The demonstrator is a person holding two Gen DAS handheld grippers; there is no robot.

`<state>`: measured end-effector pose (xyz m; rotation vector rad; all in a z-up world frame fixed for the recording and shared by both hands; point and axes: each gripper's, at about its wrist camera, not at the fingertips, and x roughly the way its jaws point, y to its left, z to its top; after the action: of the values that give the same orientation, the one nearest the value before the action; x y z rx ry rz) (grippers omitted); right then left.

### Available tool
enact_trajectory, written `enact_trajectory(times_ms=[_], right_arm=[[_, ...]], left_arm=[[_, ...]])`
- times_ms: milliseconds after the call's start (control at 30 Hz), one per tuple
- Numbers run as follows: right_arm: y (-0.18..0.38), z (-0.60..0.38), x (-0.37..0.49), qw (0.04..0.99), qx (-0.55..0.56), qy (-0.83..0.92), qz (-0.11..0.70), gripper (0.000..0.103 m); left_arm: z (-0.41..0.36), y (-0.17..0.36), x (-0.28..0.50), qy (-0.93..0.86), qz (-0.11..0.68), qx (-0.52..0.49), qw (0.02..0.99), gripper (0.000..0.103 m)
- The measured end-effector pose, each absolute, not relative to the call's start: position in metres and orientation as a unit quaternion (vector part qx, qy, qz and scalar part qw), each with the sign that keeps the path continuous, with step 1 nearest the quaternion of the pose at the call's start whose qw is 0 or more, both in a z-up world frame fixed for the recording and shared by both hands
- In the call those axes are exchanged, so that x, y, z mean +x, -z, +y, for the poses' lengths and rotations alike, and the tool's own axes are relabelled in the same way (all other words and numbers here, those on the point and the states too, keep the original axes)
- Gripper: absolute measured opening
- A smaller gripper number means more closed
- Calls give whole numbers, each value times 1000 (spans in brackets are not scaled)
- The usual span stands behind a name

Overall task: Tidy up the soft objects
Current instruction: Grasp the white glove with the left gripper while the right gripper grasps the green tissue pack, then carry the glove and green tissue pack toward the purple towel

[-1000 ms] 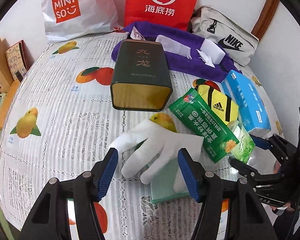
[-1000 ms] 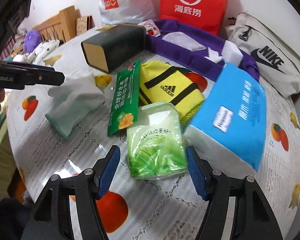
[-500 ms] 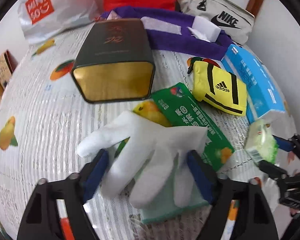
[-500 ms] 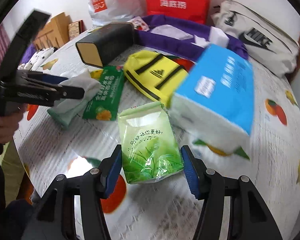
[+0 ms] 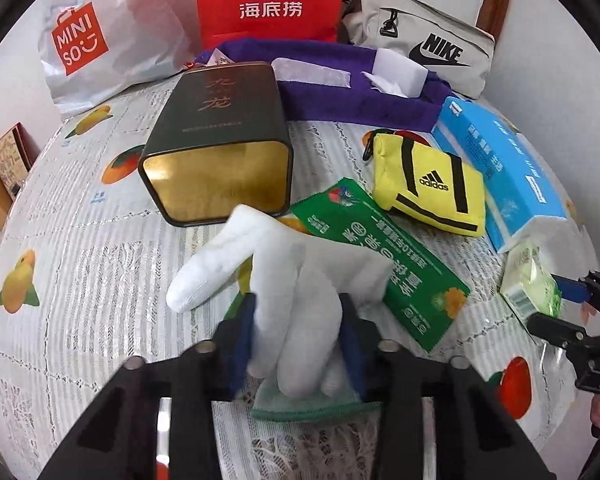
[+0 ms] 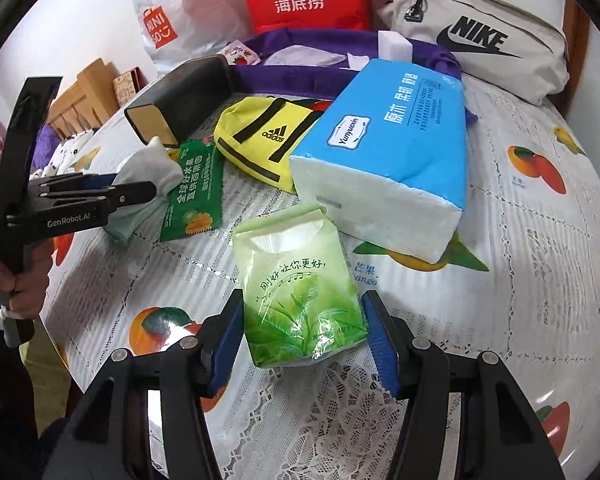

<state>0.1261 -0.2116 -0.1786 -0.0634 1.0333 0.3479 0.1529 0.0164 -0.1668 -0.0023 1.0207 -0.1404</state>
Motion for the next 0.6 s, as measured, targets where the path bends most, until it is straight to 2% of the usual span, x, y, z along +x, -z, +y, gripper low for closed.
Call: enact_trajectory(times_ms=[100,200,600], right_arm=[[176,-214,125,856,-25,-160,490,57],[176,-219,124,858,-19,-153,490,57],[164,-236,116,868,17,-122,481,57]], left_arm=[[21,165,151,69,494,-15,867,23],[30,164,149,69,498,-37,863,21],[60,143,141,47,485,-75,870,21]])
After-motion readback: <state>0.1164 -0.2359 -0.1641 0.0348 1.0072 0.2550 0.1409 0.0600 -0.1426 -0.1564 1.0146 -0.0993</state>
